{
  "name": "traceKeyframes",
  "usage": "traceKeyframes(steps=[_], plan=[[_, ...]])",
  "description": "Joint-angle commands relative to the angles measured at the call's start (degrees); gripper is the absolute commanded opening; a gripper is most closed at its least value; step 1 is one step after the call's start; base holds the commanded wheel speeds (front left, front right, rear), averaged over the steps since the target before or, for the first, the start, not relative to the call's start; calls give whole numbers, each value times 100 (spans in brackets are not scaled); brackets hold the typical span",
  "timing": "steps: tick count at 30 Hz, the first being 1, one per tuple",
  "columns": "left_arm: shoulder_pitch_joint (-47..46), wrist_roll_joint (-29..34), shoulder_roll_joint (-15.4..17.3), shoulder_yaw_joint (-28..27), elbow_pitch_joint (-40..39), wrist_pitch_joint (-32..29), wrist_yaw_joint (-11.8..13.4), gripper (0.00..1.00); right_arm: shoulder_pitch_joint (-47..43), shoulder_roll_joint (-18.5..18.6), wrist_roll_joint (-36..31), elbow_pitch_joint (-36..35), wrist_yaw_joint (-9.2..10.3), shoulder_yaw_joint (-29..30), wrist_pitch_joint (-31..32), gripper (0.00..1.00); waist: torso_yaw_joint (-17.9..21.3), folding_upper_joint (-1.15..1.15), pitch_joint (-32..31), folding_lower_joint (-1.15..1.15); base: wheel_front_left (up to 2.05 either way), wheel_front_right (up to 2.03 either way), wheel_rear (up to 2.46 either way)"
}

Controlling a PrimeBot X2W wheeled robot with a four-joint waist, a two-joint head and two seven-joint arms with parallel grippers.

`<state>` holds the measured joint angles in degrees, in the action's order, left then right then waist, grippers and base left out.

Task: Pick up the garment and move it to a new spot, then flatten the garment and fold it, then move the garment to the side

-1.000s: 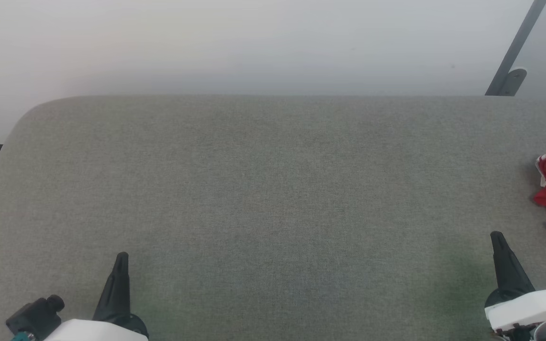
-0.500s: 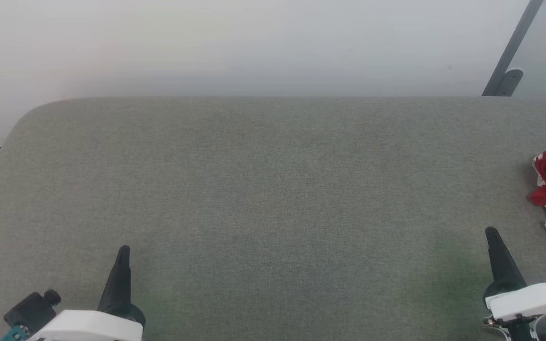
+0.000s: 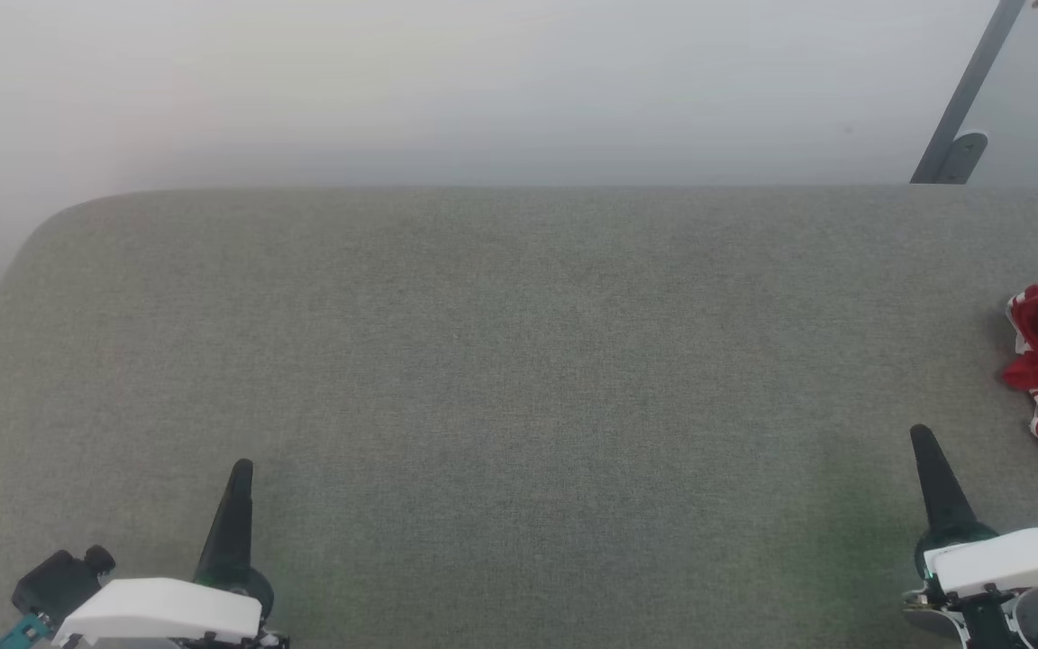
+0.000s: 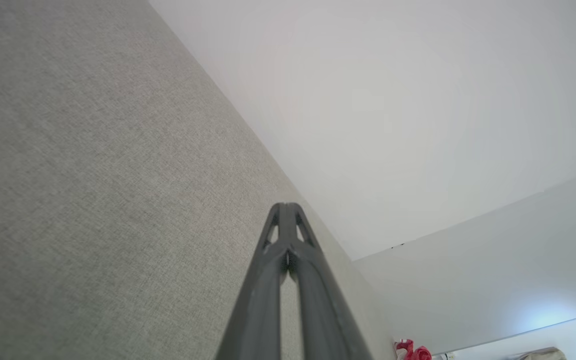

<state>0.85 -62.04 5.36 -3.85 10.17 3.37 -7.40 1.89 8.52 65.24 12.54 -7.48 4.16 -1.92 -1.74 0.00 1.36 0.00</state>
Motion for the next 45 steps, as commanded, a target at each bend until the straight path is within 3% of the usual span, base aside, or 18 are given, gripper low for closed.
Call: traceKeyframes(steps=[1,45], plan=[[-178,-195,15,-25,-29,-40,-8,0,131,-5,137,-35,-2,35,43,0,4,0,-3,0,0,0,0],[-577,-2287,-114,-123,265,-655,-13,0,363,-407,1962,95,-2,182,616,0,112,0,-76,0,0,0,0]])
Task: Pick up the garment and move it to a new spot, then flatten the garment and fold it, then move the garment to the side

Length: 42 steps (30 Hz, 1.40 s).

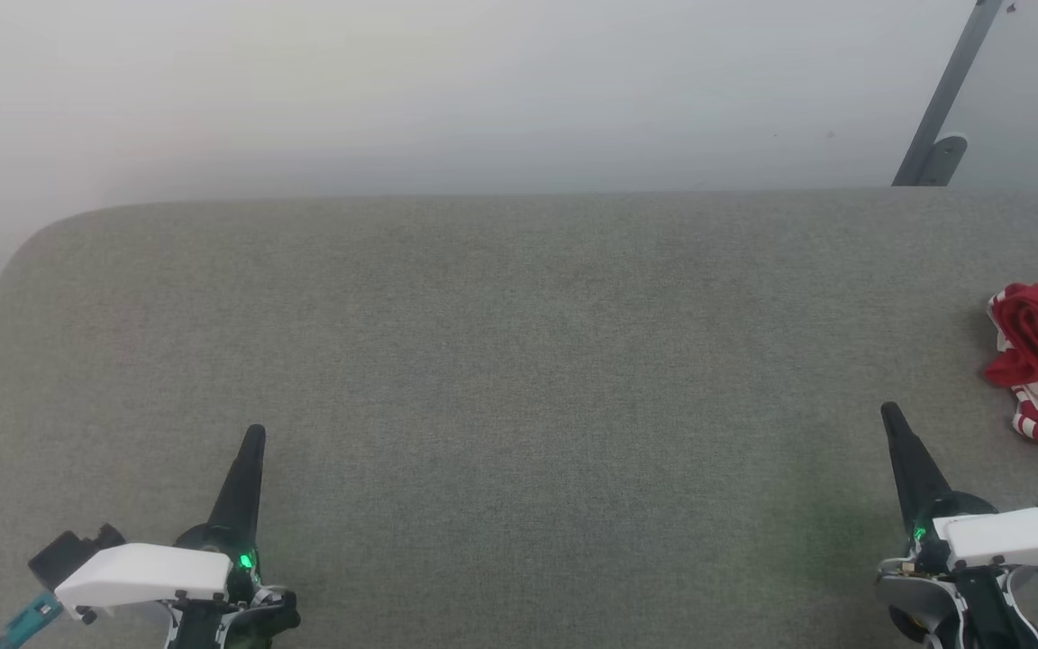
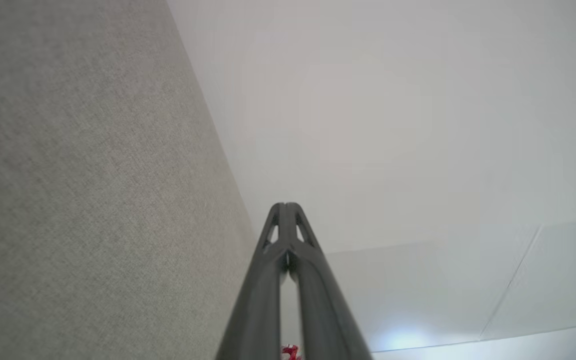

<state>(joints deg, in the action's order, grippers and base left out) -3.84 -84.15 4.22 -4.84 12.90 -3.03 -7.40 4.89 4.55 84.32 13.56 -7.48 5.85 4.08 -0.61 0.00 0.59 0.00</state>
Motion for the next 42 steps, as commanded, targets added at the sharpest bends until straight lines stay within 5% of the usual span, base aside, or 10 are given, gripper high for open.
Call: traceKeyframes(steps=[1,23,42], plan=[[-117,-93,-4,-27,-2,-31,-13,0,64,-17,95,-3,-2,15,33,0,2,0,-2,0,0,0,0],[-264,-932,-63,-75,120,-295,-16,0,156,-187,838,53,-2,76,269,0,60,0,-41,0,0,0,0],[-267,-890,-80,-97,120,-301,-16,0,153,-183,816,51,-2,75,264,0,61,0,-42,0,0,0,0]])
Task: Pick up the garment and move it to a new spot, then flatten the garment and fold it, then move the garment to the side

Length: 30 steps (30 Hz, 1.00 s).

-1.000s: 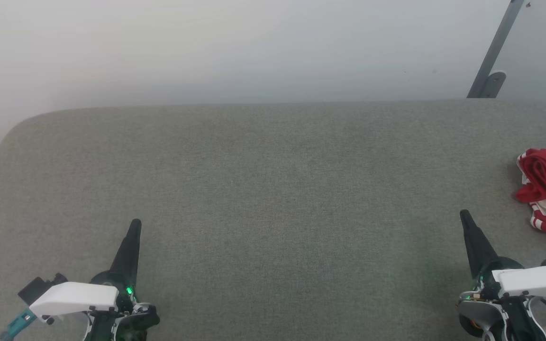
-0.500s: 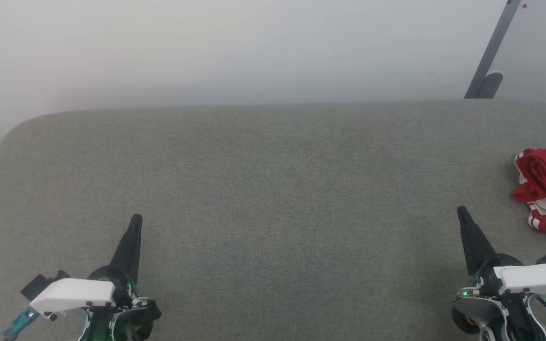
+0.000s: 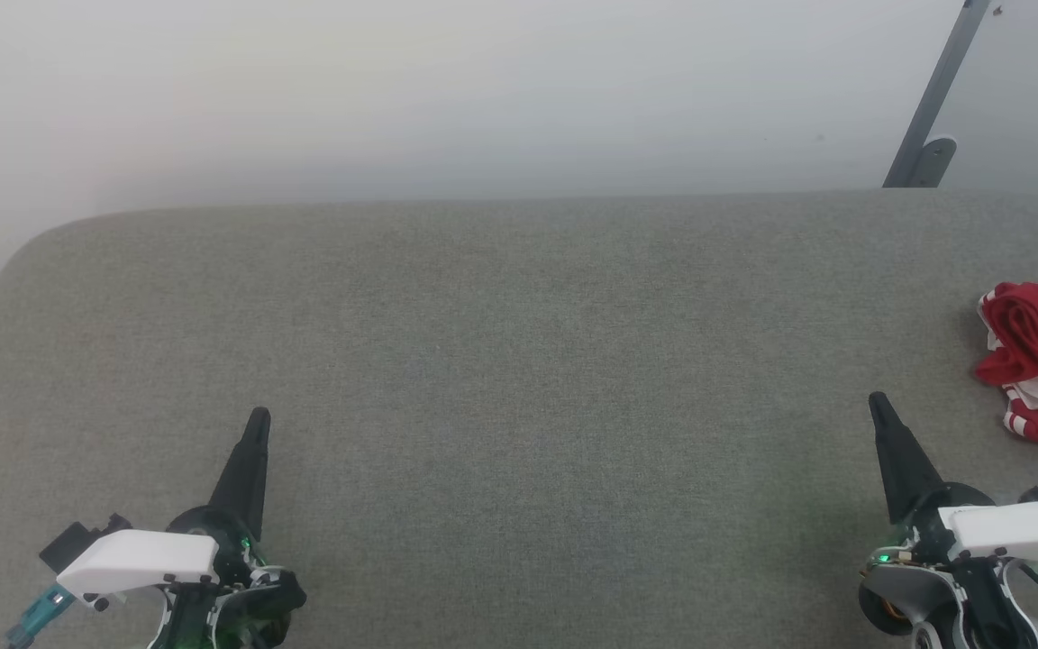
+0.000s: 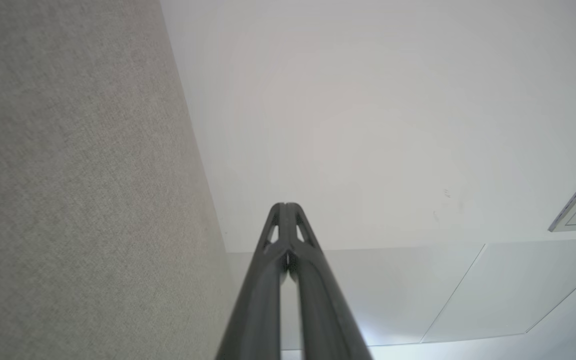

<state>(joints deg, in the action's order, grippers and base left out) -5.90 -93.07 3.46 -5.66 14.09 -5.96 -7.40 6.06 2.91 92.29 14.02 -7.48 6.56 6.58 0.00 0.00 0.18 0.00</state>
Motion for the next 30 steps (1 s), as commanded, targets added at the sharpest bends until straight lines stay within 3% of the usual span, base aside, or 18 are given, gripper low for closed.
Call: traceKeyframes(steps=[1,30], plan=[[-61,4,-4,-16,1,-10,-16,0,37,-18,19,3,-2,3,15,0,0,0,0,0,0,0,0],[-65,30,-23,-45,1,-41,-16,0,36,-18,16,4,-2,6,17,0,0,0,0,0,0,0,0]])
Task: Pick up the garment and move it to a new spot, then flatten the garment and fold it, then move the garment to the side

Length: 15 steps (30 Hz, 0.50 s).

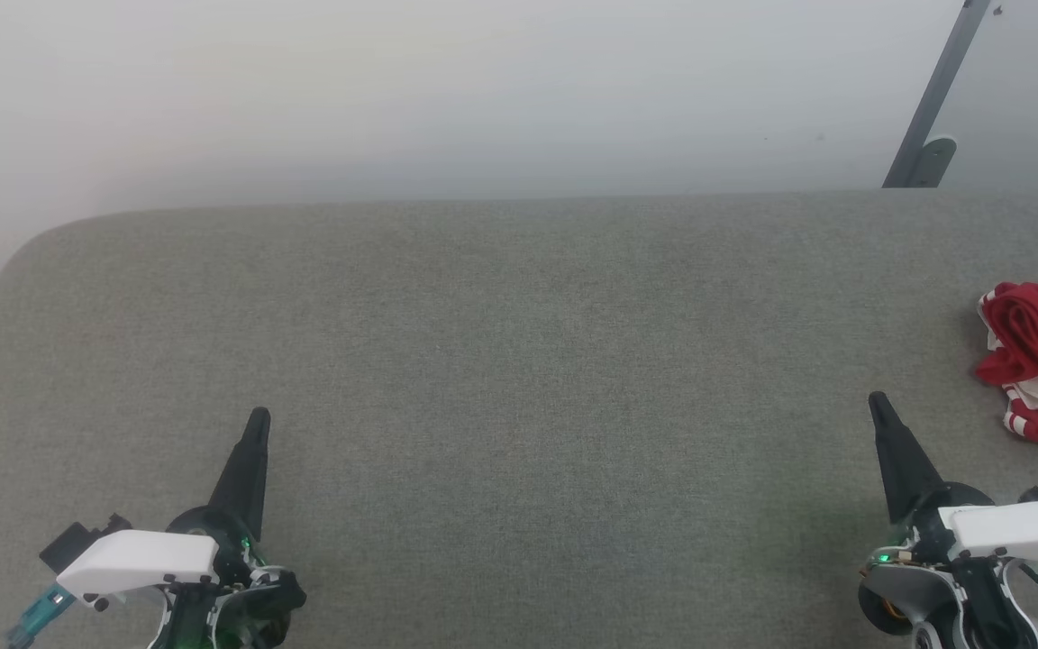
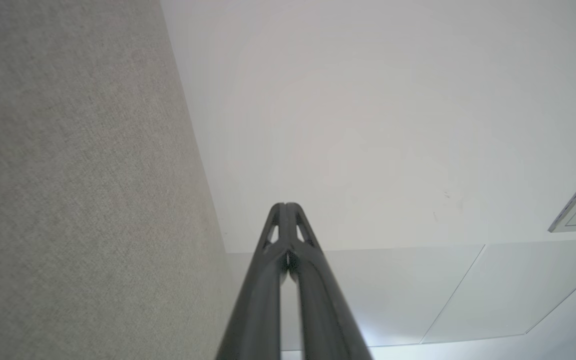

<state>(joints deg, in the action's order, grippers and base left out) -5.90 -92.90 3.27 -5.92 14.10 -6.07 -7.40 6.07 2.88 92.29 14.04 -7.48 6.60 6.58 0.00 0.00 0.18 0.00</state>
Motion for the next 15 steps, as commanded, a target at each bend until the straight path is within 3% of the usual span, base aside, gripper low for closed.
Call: traceKeyframes(steps=[1,15], plan=[[-65,14,-5,-21,0,-29,-16,0,34,-16,16,2,-2,1,17,0,0,0,0,0,0,0,0],[-67,20,-11,-32,0,-33,-16,0,34,-17,15,2,-2,3,17,0,0,0,0,0,0,0,0]])
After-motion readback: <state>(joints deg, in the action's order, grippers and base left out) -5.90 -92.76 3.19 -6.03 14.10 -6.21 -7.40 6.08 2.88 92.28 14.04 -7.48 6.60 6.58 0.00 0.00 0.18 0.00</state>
